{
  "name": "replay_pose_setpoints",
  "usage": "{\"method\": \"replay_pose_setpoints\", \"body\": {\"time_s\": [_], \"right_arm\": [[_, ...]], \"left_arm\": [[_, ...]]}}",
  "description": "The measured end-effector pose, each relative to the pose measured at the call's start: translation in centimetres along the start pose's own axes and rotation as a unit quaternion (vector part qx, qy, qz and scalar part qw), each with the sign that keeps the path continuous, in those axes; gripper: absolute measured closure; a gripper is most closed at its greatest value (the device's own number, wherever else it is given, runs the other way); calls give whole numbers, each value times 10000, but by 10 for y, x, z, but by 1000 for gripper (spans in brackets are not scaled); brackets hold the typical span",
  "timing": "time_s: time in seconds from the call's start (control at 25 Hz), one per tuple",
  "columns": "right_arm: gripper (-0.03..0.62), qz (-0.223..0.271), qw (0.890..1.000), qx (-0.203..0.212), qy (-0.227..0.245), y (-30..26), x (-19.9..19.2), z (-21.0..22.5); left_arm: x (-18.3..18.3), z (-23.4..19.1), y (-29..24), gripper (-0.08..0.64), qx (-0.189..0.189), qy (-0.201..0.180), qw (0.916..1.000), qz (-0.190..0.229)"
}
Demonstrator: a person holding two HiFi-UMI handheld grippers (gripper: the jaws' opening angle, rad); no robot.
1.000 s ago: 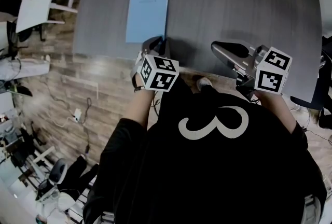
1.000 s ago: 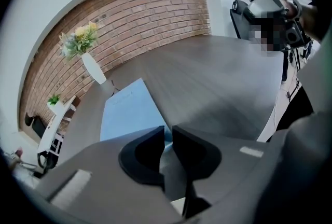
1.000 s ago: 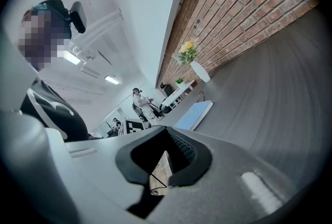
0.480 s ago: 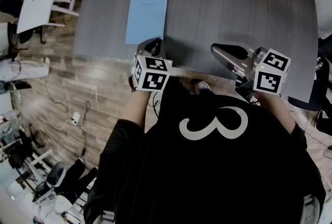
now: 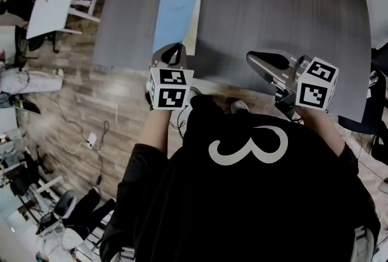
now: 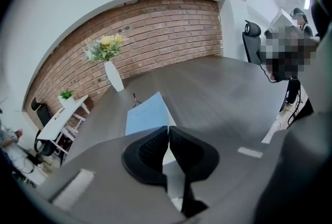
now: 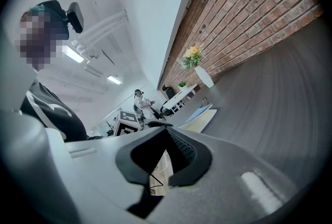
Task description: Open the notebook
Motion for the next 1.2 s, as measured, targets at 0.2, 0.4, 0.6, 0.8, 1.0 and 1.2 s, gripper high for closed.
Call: {"method": "replay_pose_setpoints", "body": {"time_s": [0.2,0.4,0.6,0.8,1.0,1.2], "right_arm": [[592,94,9999,33,6,-7,6,-5],[591,258,9997,33,-5,-15,16,-15],[591,368,9993,12,-79,-33,22,-26],[591,435,9989,-34,-186,-45,28,-33],[591,422,9988,-130,-196,-78,32,-39],[592,432,9984,-253,-266,-97,33,-43]], "left_arm": [[3,-13,13,528,72,92,9998,173],[8,-27,30,528,97,146,9993,319],[7,-54,46,526,-71,418,9977,528],[4,-70,59,525,-279,636,9948,740],[-13,-105,67,523,-455,865,9918,820],[-28,-135,70,518,-672,1188,9863,927]]}}
Point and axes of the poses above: the fingertips, and each gripper's own axes: y backward along the fingers, z to its right, x out of its top, the point moved 7 cm from there along y, backward along the fingers, and after that the axes turned 9 degrees about -x, right-handed, at the moved point
